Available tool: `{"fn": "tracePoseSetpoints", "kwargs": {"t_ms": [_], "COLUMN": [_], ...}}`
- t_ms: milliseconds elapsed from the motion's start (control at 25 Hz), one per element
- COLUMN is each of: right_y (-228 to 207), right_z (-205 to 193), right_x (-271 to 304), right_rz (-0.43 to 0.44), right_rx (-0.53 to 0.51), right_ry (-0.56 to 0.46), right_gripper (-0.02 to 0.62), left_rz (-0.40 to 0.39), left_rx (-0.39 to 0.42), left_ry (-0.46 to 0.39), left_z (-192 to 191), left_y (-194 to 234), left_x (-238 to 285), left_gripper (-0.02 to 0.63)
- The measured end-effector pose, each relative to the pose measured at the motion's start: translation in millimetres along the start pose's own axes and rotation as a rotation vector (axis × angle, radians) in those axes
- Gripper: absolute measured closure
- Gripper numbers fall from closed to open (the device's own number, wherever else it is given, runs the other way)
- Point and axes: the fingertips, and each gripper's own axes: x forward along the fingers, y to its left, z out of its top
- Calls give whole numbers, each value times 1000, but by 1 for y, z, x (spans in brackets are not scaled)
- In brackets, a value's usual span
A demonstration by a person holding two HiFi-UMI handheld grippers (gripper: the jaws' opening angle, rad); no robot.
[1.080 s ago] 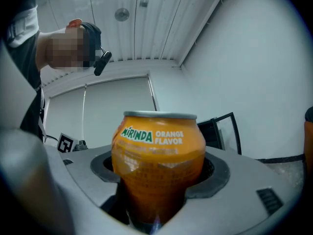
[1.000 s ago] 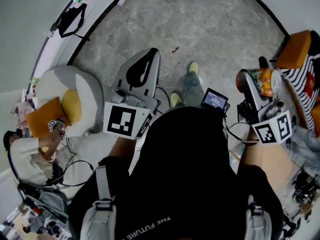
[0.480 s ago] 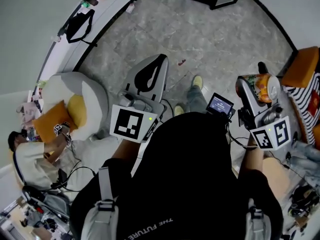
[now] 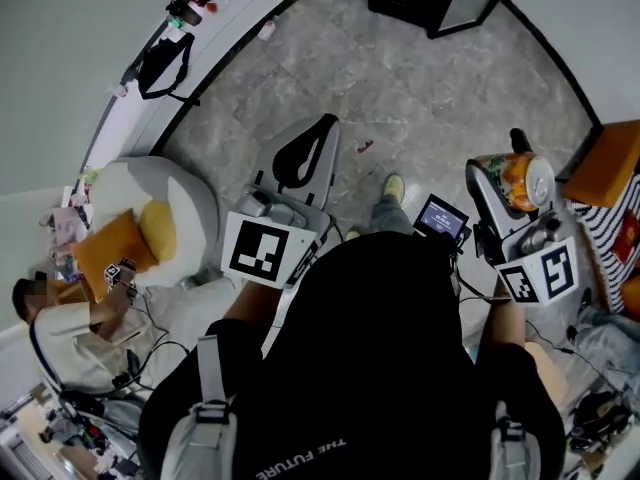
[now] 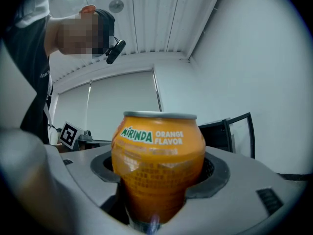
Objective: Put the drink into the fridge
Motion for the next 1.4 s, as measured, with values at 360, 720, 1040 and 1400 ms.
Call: {"fn": "tracePoseSetpoints", "kwargs": {"t_ms": [360,720,1040,1400], "right_y": [-56,-102,-131,-143], "right_z": [2,6,13,2], "right_x": [27,51,105,123], "right_rz": [27,46,67,80], "right_rx": [17,12,10,38], "right_ry": [0,7,26,15], "right_gripper": [250,250,250,250], "left_rz": [27,33,43,52], "left_rx": [26,50,36,24], "left_ry": [24,57,60,83], "left_z": [3,-4,5,-12], "left_y": [6,10,45,60], "left_x": [59,113,160,179], "left_gripper": [592,592,592,592]}}
